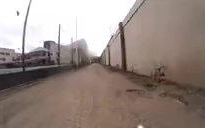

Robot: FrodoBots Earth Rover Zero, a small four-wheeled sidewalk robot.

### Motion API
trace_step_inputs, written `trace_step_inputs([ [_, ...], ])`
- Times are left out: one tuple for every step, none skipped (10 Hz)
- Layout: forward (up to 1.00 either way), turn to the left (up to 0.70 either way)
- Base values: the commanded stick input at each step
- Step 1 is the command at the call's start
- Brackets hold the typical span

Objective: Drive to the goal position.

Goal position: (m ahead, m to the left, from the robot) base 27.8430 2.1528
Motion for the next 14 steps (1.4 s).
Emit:
trace_step_inputs([
  [0.3, 0.0],
  [0.3, 0.0],
  [0.3, 0.0],
  [0.3, 0.0],
  [0.3, 0.0],
  [0.3, 0.0],
  [0.3, 0.0],
  [0.3, 0.0],
  [0.3, 0.0],
  [0.3, 0.0],
  [0.3, 0.0],
  [0.3, 0.0],
  [0.3, 0.0],
  [0.3, 0.0],
])
